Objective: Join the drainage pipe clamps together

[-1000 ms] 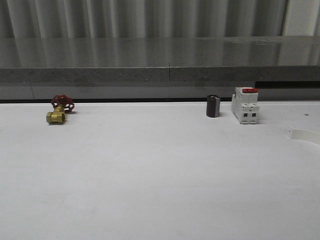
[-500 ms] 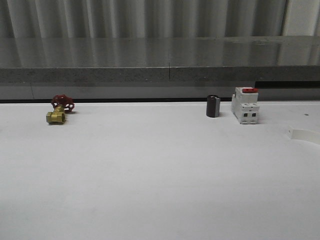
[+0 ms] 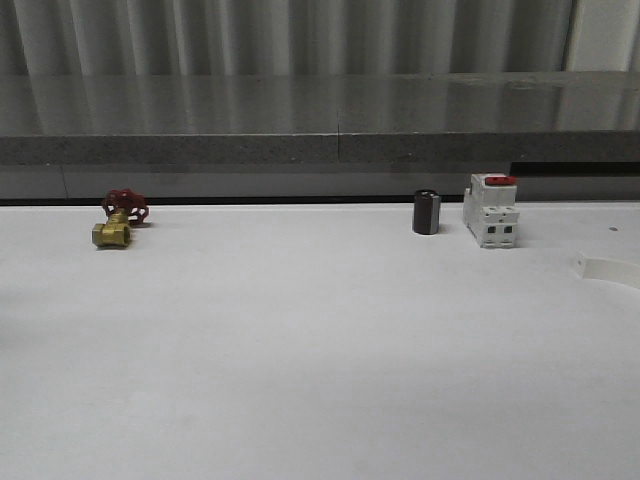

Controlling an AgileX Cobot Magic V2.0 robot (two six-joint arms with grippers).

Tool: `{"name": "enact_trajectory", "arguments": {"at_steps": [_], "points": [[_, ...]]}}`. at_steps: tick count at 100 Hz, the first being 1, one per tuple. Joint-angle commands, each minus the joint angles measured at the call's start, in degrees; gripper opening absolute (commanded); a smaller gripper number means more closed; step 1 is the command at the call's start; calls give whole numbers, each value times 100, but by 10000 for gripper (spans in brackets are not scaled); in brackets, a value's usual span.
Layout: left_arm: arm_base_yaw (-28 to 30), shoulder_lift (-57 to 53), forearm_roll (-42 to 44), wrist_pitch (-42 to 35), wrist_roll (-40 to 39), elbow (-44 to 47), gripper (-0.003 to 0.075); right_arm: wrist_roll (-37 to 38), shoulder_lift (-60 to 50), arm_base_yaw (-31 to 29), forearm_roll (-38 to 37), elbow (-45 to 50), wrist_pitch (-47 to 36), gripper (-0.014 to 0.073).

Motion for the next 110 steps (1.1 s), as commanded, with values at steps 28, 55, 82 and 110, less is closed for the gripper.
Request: {"name": "enact_trajectory", "arguments": {"at_steps": [28,55,82,110], "points": [[233,1031,-109,-443,344,-711,547,-40,-74,2,-11,-89,-435,-118],[233,1612,-73,-633,397,-1005,547,-40,-74,2,-11,-89,-435,-118],[233,1835,58,-714,397,-1020,547,-40,-74,2,-11,-89,-435,-118],[233,1972,58,-778,397,-1034,547,-40,-74,2,-11,-89,-435,-118]]}}
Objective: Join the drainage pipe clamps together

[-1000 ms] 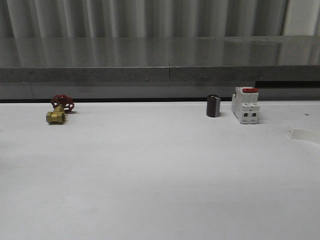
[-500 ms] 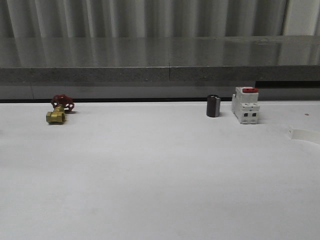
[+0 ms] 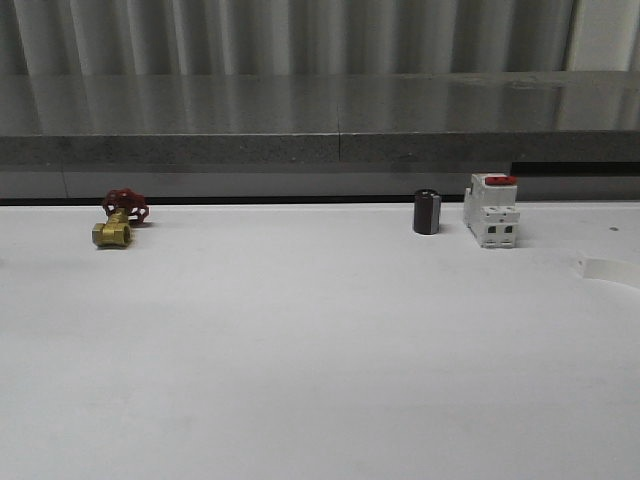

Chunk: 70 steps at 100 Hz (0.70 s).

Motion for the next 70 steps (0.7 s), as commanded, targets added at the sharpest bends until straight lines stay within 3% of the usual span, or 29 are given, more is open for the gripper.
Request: {"name": "enact_trajectory", "arguments": {"at_steps": [1,40,54,70], "points": [[9,-288,-7,-205,7,-162,547,-40,-74,2,-11,-89,-435,-118],[9,-250,-21,-189,7,-162,529,-40,-74,2,-11,-89,-435,-118],[9,-250,-33,-101,7,-162,417,-40,-74,2,-11,-89,-435,-118],[9,-250,-43,-3,7,-162,235,-40,-74,2,-11,-89,-435,-118]]}}
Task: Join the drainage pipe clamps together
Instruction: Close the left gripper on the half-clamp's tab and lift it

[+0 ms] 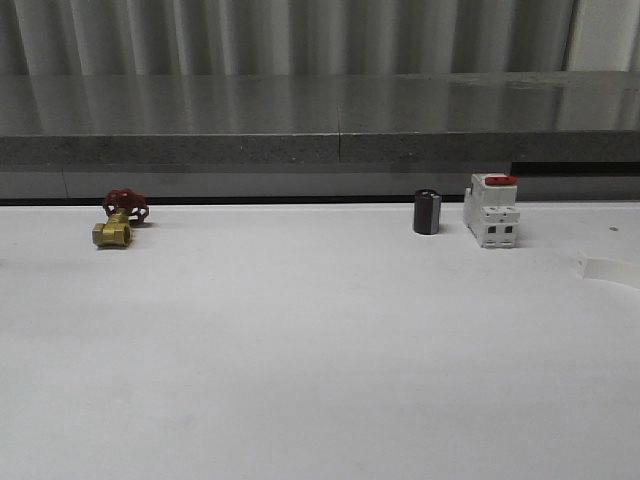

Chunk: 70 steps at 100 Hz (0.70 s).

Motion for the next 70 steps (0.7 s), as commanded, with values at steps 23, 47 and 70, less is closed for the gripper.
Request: {"name": "enact_trajectory", "arguments": {"at_steps": [23,47,70], "points": [[9,-346,-251,157,7,-181,115,-40,-74,2,-11,-89,-435,-118],[-4,-950,-1040,584,-52,-176,114,-40,-74,2,-11,-89,-435,-118],[-565,-1768,-1018,918,-1304,-176,114,-40,-74,2,-11,-89,-435,-118]]}}
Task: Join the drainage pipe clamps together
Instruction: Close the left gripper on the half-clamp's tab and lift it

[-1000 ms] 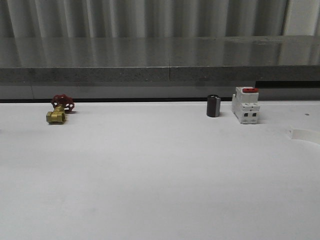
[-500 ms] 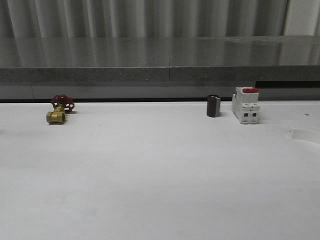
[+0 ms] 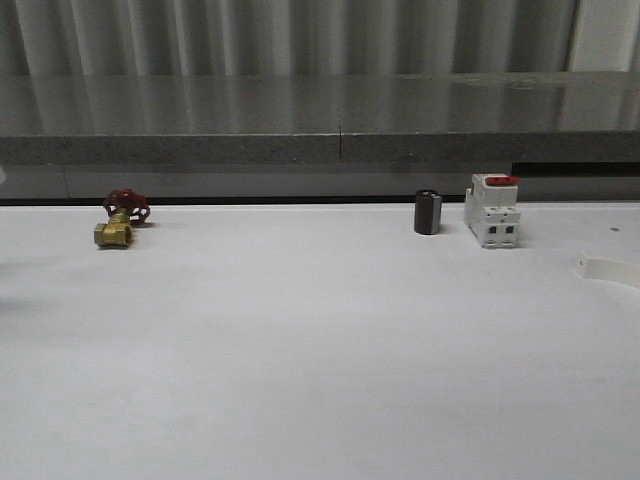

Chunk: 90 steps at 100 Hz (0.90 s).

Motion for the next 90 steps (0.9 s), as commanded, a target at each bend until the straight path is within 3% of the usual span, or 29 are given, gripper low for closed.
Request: {"name": "enact_trajectory", "arguments": {"at_steps": [1,26,51,90], "points": [[-330,-571,-45,13,-614,-166,114,-40,-74,2,-11,-89,-435,-118],[-1912,-847,71,-79,-1595,-166,114,-40,-74,2,-11,-89,-435,-118],[-3421,-530,568,-678,-2625,-166,114,-40,-74,2,-11,-89,-435,-118],[-4374,378,578,-1388,-3329,-206,114,-40,-74,2,-11,-89,-435,-118]]}}
